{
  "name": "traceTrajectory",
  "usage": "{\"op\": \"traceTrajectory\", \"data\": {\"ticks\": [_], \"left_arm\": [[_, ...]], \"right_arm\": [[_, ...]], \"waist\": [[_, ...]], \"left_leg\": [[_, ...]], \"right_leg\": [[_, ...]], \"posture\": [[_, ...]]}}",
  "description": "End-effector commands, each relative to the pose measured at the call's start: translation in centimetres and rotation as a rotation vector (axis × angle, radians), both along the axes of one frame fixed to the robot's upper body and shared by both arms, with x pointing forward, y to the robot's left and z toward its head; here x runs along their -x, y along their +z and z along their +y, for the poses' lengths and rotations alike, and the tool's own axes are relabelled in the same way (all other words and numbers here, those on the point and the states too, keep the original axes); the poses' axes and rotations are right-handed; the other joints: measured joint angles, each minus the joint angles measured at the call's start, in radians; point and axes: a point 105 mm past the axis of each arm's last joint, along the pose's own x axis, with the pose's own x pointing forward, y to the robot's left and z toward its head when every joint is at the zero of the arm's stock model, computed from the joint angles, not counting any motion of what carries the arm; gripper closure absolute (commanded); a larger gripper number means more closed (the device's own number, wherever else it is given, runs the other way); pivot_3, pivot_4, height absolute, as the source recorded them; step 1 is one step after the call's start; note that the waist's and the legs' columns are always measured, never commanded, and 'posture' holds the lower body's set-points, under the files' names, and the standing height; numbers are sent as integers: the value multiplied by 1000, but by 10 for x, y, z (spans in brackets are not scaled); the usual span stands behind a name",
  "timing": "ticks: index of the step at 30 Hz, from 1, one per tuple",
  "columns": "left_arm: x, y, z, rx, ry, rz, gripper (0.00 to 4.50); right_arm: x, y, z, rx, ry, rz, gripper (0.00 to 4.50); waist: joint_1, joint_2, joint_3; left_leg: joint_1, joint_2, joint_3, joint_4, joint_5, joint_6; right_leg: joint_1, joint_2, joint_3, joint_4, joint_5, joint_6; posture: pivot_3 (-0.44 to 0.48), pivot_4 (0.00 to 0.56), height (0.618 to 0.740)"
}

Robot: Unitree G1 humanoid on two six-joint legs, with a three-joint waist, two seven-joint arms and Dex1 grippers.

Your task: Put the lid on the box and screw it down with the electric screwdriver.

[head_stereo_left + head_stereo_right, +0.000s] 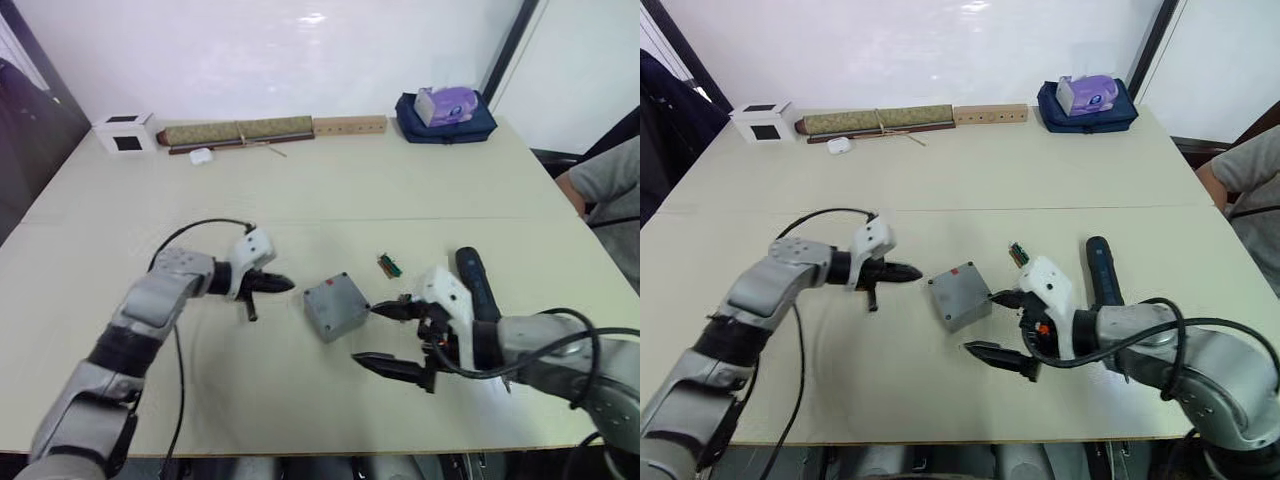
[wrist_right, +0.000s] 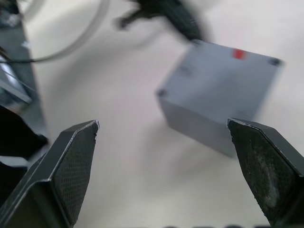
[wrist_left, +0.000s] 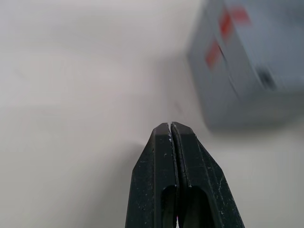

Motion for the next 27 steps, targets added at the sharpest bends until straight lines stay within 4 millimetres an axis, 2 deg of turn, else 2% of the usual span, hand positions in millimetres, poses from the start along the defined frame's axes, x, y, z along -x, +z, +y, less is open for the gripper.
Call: {"op": "traceTrajectory", "data": {"ticks": [1,5,9,13,16,27], "left_arm": [[16,15,-14,54,-70,-4,4500],[11,12,-20,52,-23,-39,4500],[9,14,-26,74,2,-64,4500],[-3,19,-28,93,54,-109,4500],[-4,20,-30,101,57,-111,4500],[11,17,-35,104,-37,-26,4500]], "right_arm": [[-15,-6,-6,70,-4,-69,52],[-32,-22,-1,115,3,-106,52],[-27,-32,9,101,63,-81,52],[-20,-33,20,54,93,-55,52],[-17,-31,27,21,97,-51,52],[-18,-34,22,39,41,-59,52]], "waist": [[7,0,0],[7,-1,0],[4,-1,0],[5,-1,0],[5,-1,0],[5,-1,0]], "left_leg": [[0,0,0,0,0,0],[0,-1,0,2,0,0],[-1,-2,0,2,0,0],[-1,-1,0,2,0,-1],[0,-1,0,2,0,-1],[0,-2,0,2,0,-1]], "right_leg": [[0,0,0,0,0,0],[1,-2,0,0,0,0],[0,-1,0,0,0,0],[0,-1,0,1,0,0],[0,-1,0,1,0,0],[0,-1,0,2,0,0]], "posture": [[0,150,740],[0,150,740],[0,150,740],[0,150,740],[0,150,740],[0,150,740]]}}
